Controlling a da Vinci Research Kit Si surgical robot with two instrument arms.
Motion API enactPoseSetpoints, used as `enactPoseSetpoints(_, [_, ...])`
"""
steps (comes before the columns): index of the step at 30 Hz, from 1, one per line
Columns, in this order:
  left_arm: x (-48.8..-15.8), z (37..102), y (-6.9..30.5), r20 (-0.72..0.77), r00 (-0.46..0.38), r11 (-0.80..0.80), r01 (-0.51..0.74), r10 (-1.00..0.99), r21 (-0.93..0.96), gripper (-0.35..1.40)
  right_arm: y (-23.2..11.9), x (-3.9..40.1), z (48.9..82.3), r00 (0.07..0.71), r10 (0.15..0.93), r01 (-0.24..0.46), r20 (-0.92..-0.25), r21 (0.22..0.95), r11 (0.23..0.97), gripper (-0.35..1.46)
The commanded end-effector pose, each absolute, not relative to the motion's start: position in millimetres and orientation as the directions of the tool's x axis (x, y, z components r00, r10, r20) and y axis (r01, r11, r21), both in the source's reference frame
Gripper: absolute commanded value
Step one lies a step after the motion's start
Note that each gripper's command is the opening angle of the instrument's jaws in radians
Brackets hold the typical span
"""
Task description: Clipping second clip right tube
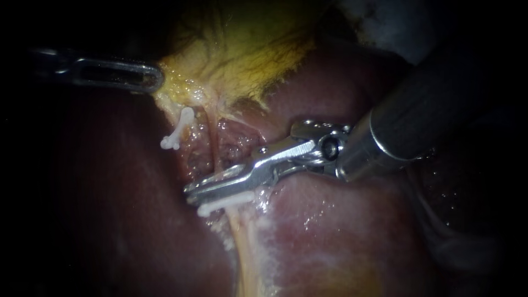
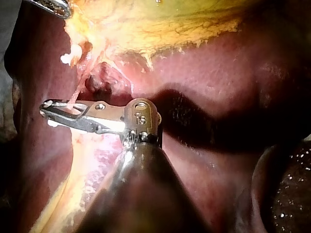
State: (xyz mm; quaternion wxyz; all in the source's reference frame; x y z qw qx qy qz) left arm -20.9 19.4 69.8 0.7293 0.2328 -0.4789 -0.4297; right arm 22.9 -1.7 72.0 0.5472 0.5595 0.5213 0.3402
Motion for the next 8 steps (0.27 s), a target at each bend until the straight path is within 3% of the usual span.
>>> enactPoseSetpoints(1, [-20.9,69.8,19.4,0.498,0.172,0.522,0.404,-0.85,0.751,-0.35,-1.7,22.9,72.0,0.225,0.955,0.211,-0.19,0.967,0.143,-0.35])
enactPoseSetpoints(8, [-20.9,69.8,19.4,0.498,0.172,0.522,0.404,-0.85,0.751,-0.35,-1.7,22.9,72.0,0.226,0.955,0.211,-0.191,0.967,0.143,-0.35])
